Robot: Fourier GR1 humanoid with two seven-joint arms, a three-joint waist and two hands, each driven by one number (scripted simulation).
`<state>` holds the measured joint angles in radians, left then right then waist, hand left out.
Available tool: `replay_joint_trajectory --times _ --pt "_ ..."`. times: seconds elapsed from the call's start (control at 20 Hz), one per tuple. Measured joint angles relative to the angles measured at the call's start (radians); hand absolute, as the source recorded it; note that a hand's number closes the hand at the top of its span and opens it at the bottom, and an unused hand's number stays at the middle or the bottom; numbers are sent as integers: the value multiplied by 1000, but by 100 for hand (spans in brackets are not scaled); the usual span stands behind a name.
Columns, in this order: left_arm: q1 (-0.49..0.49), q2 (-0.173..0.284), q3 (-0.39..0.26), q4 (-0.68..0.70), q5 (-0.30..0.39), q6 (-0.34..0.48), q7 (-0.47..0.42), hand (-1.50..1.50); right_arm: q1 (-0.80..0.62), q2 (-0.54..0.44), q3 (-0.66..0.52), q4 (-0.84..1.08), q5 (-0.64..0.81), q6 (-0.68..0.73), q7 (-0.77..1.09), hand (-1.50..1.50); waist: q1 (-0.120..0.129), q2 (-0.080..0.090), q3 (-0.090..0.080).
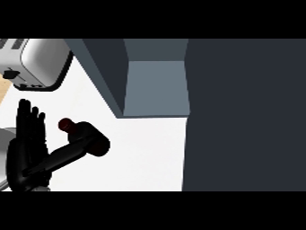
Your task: Pick up the wine, place it into the cabinet and close the cabinet
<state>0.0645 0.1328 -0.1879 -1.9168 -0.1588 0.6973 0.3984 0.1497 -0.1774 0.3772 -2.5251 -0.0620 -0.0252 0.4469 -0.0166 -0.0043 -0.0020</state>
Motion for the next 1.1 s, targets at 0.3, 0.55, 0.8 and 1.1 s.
replay_joint_trajectory --times 0.3,0.55,0.8,1.1 --pt "14 -13 66 122 100 -52 -145 -150 19 -10 18 -2 3 -7 -13 -150 -1 0 0" --pt "24 -40 107 240 173 -103 -264 -150 11 -21 -2 -2 2 -5 -11 -150 0 1 0" --pt "14 -60 140 336 231 -160 -358 -150 15 -27 -13 -2 -1 0 -14 -150 0 0 1" --pt "24 -94 154 444 269 -215 -478 -150 39 -34 -2 -5 -3 3 -35 -150 -2 0 1"
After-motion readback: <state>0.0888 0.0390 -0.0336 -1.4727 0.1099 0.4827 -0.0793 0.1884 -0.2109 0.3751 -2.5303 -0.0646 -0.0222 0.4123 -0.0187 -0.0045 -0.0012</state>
